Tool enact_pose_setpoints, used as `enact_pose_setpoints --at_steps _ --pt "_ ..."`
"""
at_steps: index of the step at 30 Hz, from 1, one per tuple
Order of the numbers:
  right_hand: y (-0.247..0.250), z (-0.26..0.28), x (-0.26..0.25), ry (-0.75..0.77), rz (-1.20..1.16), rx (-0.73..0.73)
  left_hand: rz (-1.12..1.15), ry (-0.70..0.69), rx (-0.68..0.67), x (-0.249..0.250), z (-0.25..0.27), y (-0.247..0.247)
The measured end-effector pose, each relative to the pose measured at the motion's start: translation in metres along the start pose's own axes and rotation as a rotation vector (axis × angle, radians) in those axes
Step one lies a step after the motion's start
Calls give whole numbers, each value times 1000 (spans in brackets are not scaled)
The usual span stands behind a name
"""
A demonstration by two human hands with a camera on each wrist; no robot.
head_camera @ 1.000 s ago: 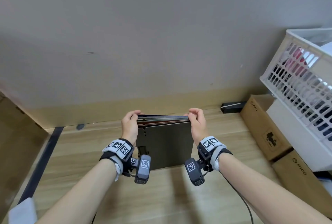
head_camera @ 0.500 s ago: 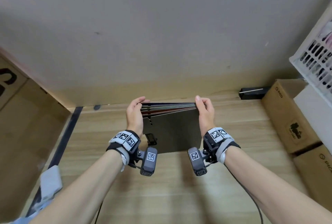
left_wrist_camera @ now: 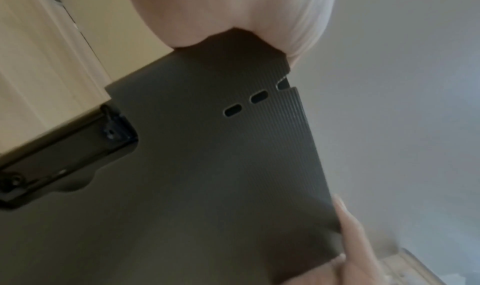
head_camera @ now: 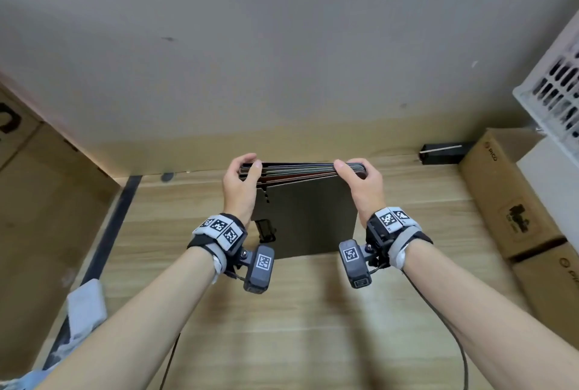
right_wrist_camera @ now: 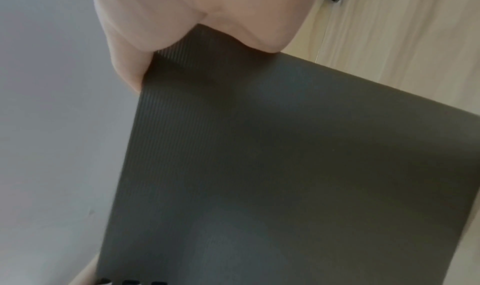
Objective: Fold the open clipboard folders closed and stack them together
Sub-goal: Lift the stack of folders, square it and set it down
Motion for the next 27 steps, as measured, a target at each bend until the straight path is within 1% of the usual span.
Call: enact_pose_setpoints --at_steps 2,3,6,7,10,13,16,20,23,27 --pt "3 1 7 9 65 -13 94 23 4 -4 4 3" --pt "5 2 12 9 102 -28 130 25 -16 -8 7 7" --pt "10 4 36 -39 186 -72 210 71 -175 -33 23 16" --pt "11 5 44 -63 199 -78 193 86 -230 -44 31 19" --pt "13 6 65 -118 207 -86 46 97 -369 -69 42 26" --pt "15 5 77 -152 234 -79 7 137 -483 -85 39 30" --pt "16 5 86 -180 271 -88 -83 139 -575 -98 35 31" --pt "19 1 100 -204 312 -78 -191 151 -657 -112 31 29" --pt "20 -4 102 -221 343 -81 -275 109 -717 -112 29 28" --pt "21 -12 100 -226 366 -93 -360 61 -730 -106 27 28"
Point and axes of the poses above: each hand's wrist, its own z-axis away from the middle knuckle, its own y-axis out of the back of the hand, x = y × z, the point moved 2 cm from there along -z, towards the middle knuckle, and after that the axes turned 15 degrees about -y, right-handed, at the moved point
